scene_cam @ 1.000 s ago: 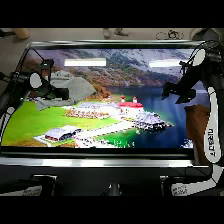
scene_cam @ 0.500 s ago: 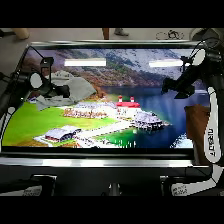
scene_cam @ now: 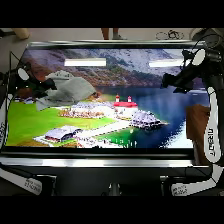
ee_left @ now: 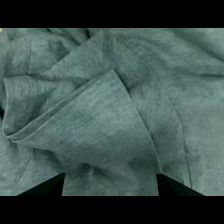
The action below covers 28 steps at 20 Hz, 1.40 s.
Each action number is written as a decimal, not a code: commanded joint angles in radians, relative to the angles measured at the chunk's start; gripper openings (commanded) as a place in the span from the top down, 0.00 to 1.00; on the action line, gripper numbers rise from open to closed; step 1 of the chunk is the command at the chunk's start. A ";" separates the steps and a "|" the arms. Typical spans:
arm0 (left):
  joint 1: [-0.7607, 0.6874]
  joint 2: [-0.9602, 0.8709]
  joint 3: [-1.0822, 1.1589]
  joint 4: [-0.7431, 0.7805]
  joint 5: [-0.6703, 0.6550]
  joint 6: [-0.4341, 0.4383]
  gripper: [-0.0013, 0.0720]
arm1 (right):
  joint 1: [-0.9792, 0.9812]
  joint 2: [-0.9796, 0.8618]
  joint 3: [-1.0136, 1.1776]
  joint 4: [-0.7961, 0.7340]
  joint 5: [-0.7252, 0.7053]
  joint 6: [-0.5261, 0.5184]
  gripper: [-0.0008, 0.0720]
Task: Fold the shirts.
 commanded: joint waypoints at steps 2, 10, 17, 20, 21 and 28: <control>0.029 -0.145 0.022 -0.149 0.120 -0.022 0.06 | 0.000 0.000 0.001 0.008 -0.039 -0.005 0.08; -0.003 -0.075 0.023 -0.217 0.212 0.073 0.95 | 0.000 0.010 0.003 0.052 -0.027 -0.048 0.08; -0.240 0.566 0.013 -0.216 0.235 0.448 0.95 | 0.000 0.231 0.023 0.051 -0.007 -0.141 0.28; -0.513 0.630 -0.051 -0.217 0.265 0.443 0.95 | 0.000 0.398 0.023 0.048 0.039 -0.125 0.28; -0.613 0.606 -0.087 -0.217 0.284 0.442 0.95 | 0.000 0.456 0.023 0.045 0.044 -0.118 0.28; -0.924 0.253 -0.150 -0.206 0.153 0.293 0.00 | 0.000 0.659 0.023 -0.063 0.084 -0.054 0.26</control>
